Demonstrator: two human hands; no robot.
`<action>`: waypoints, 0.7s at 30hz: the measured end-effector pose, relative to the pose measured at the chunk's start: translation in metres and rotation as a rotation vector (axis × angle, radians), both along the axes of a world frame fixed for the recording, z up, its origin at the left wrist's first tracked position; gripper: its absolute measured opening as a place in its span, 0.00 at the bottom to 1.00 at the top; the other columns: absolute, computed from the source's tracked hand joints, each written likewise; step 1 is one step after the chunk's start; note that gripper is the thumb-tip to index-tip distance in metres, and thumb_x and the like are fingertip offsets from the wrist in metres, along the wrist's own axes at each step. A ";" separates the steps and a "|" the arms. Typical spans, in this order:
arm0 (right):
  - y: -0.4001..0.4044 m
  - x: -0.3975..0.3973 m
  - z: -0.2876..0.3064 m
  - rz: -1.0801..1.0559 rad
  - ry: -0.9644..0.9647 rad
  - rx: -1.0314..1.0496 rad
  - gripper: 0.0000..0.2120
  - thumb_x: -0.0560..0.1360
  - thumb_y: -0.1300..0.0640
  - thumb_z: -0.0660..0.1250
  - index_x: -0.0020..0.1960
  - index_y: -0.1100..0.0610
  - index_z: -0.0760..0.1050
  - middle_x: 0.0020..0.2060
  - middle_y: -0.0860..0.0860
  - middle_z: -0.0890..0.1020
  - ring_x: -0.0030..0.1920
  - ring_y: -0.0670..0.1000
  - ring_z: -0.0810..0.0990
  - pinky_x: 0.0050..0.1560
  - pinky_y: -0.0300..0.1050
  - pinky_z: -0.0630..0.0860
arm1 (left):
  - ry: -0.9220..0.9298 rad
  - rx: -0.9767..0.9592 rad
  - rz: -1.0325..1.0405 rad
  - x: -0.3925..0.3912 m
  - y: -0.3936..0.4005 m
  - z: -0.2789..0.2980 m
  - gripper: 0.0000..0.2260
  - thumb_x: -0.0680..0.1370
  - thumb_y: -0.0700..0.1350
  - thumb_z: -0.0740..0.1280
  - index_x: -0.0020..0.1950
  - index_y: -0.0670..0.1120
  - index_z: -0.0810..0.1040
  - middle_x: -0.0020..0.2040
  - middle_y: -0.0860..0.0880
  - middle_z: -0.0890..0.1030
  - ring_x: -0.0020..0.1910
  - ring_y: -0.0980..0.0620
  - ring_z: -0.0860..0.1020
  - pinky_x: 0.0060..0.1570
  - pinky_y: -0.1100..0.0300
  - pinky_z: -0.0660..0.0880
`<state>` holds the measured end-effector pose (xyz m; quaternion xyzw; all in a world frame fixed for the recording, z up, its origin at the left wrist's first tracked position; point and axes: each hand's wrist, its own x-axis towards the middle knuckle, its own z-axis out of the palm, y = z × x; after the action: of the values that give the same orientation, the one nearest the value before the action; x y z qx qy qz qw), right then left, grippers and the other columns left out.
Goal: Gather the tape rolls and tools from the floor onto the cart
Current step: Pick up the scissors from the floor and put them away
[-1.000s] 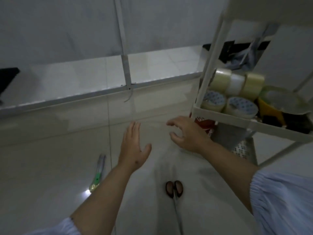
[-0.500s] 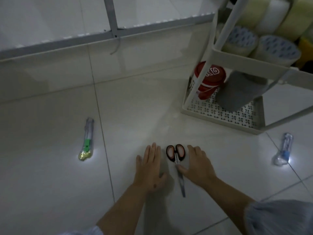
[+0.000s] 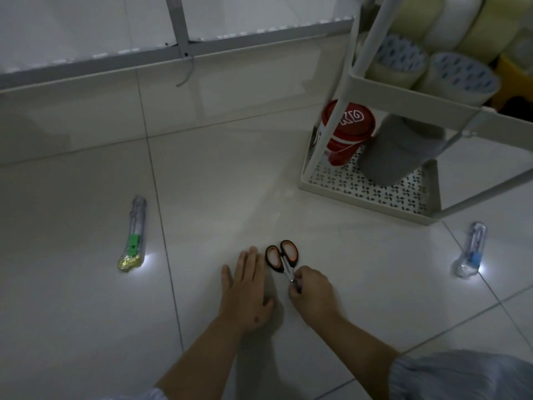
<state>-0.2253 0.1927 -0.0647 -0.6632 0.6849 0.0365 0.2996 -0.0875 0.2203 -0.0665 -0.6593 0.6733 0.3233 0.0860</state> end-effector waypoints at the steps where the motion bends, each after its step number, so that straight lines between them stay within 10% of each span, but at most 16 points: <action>1: -0.001 0.000 0.000 -0.001 -0.009 -0.007 0.06 0.75 0.59 0.60 0.48 0.60 0.72 0.51 0.59 0.78 0.53 0.58 0.76 0.48 0.46 0.70 | 0.012 -0.001 0.010 0.000 -0.001 0.002 0.37 0.76 0.52 0.58 0.74 0.43 0.37 0.76 0.45 0.35 0.75 0.46 0.35 0.71 0.39 0.41; 21: -0.090 -0.040 0.187 0.012 -0.186 -0.559 0.08 0.75 0.63 0.62 0.52 0.63 0.76 0.50 0.60 0.78 0.51 0.56 0.75 0.51 0.45 0.70 | 0.273 -0.537 0.012 -0.024 -0.085 0.136 0.33 0.77 0.53 0.55 0.75 0.47 0.39 0.77 0.49 0.40 0.76 0.50 0.40 0.73 0.48 0.44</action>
<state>-0.2651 0.1028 0.1227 -0.7245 0.6340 -0.2129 0.1666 -0.1117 0.1354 0.0696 -0.6129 0.7361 0.2198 -0.1850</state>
